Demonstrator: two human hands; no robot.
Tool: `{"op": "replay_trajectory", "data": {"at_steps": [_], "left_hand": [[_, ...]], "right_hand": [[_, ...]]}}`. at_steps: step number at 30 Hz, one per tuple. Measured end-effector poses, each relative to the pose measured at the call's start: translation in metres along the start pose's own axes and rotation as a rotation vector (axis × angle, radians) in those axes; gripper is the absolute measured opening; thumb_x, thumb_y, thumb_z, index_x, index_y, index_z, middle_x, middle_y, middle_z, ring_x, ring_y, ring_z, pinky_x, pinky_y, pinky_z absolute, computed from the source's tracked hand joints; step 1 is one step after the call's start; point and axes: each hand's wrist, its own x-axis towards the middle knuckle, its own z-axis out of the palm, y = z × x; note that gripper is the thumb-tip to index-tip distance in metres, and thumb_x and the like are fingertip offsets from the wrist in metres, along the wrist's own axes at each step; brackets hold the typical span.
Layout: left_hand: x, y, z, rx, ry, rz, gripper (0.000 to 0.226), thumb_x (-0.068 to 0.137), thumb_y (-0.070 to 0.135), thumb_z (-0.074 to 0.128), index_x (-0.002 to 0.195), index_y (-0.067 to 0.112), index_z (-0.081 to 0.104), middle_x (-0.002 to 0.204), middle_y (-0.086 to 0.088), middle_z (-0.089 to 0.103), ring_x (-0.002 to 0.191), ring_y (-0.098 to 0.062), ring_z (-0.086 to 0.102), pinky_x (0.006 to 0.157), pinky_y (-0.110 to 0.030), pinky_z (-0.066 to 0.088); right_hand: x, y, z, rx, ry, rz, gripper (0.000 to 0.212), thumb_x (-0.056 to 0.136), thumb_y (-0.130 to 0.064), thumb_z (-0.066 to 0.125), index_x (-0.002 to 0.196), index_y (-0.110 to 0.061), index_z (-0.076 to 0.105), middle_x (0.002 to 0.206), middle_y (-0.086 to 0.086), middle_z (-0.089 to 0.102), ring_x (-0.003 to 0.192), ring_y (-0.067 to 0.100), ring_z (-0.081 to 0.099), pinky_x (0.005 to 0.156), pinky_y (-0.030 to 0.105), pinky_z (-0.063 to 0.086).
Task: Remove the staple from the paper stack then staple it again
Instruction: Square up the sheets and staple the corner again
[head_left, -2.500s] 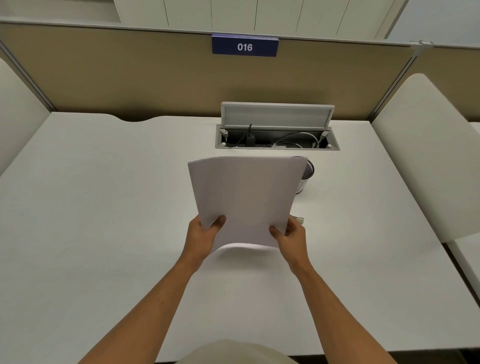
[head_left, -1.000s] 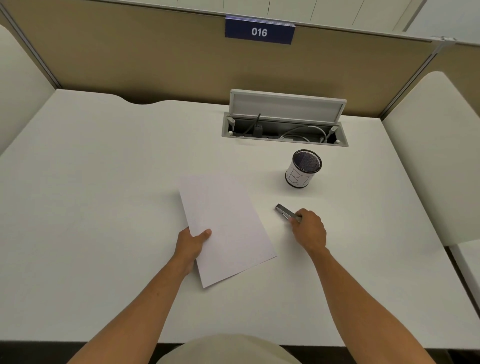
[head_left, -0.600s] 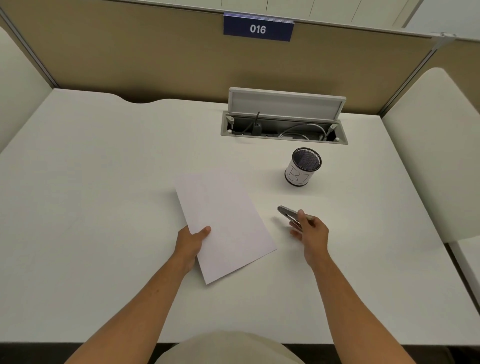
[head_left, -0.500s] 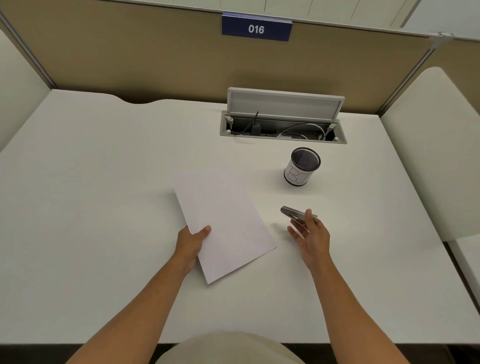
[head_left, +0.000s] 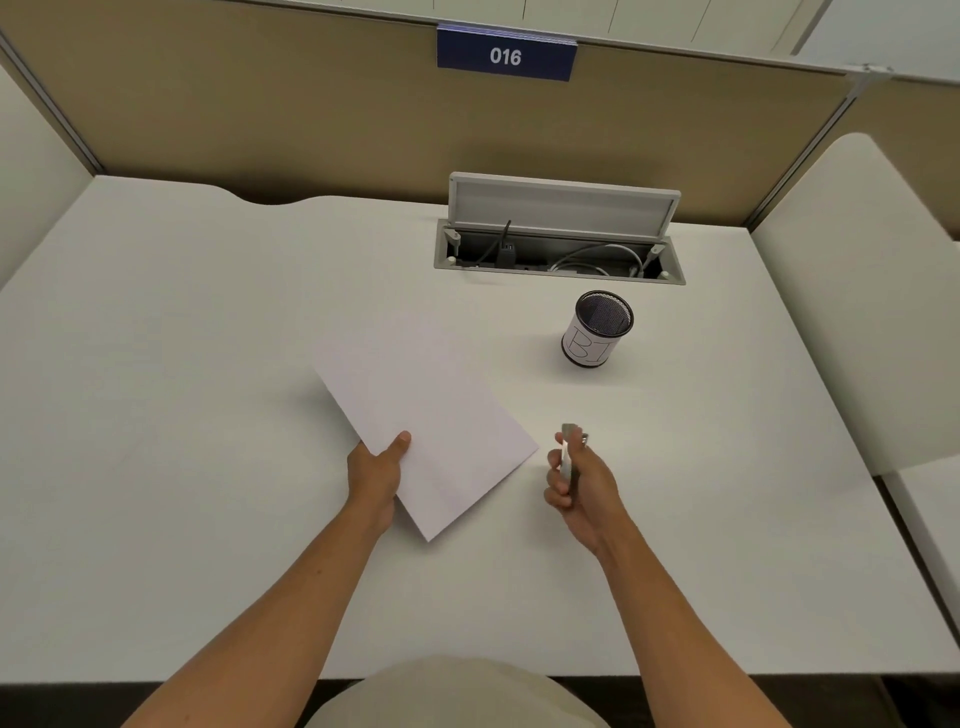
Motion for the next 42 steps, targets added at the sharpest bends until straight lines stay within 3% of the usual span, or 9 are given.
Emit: {"op": "replay_trajectory", "data": {"at_steps": [6, 11, 15, 21, 27, 42], "left_hand": [[-0.002, 0.0, 0.004, -0.102, 0.093, 0.008, 0.024, 0.089, 0.013, 0.069, 0.11, 0.021, 0.061, 0.108, 0.003, 0.068, 0.101, -0.022, 0.065, 0.092, -0.04, 0.052], [-0.006, 0.002, 0.008, -0.162, 0.095, 0.0, 0.019, 0.089, 0.012, 0.069, 0.1, 0.025, 0.062, 0.102, 0.006, 0.069, 0.095, -0.018, 0.066, 0.088, -0.038, 0.053], [-0.008, 0.004, 0.011, -0.177, 0.083, 0.009, 0.018, 0.089, 0.012, 0.069, 0.1, 0.025, 0.063, 0.106, 0.003, 0.069, 0.095, -0.017, 0.066, 0.086, -0.036, 0.052], [-0.012, 0.008, 0.017, -0.176, 0.051, 0.029, 0.017, 0.09, 0.01, 0.067, 0.097, 0.026, 0.064, 0.102, 0.005, 0.07, 0.094, -0.015, 0.067, 0.086, -0.036, 0.053], [-0.01, 0.01, 0.016, -0.18, 0.056, 0.043, 0.017, 0.09, 0.01, 0.067, 0.094, 0.027, 0.064, 0.099, 0.007, 0.07, 0.089, -0.01, 0.067, 0.08, -0.031, 0.053], [-0.008, 0.005, 0.016, -0.132, 0.047, 0.046, 0.019, 0.089, 0.014, 0.069, 0.105, 0.024, 0.065, 0.107, 0.002, 0.071, 0.101, -0.019, 0.067, 0.093, -0.041, 0.054]], "right_hand": [[-0.02, 0.027, 0.007, -0.177, -0.161, 0.156, 0.04, 0.086, -0.046, 0.064, 0.1, -0.013, 0.047, 0.083, 0.003, 0.056, 0.045, 0.009, 0.029, 0.034, 0.018, 0.025], [-0.031, 0.045, 0.01, -0.384, -0.264, 0.248, 0.048, 0.084, -0.051, 0.063, 0.103, -0.008, 0.055, 0.085, 0.006, 0.061, 0.058, 0.017, 0.052, 0.041, 0.024, 0.035], [-0.034, 0.053, 0.015, -0.457, -0.277, 0.259, 0.042, 0.087, -0.051, 0.061, 0.098, -0.01, 0.062, 0.089, 0.008, 0.065, 0.066, 0.019, 0.059, 0.048, 0.027, 0.044], [-0.035, 0.059, 0.027, -0.531, -0.272, 0.222, 0.042, 0.082, -0.054, 0.063, 0.09, -0.012, 0.065, 0.083, 0.006, 0.066, 0.064, 0.019, 0.058, 0.05, 0.027, 0.045], [-0.035, 0.062, 0.032, -0.546, -0.267, 0.198, 0.033, 0.091, -0.044, 0.06, 0.09, -0.012, 0.066, 0.086, 0.007, 0.066, 0.064, 0.018, 0.058, 0.052, 0.027, 0.044], [-0.033, 0.068, 0.04, -0.548, -0.285, 0.183, 0.027, 0.093, -0.035, 0.06, 0.096, -0.01, 0.069, 0.088, 0.006, 0.069, 0.071, 0.018, 0.061, 0.058, 0.026, 0.045]]}}
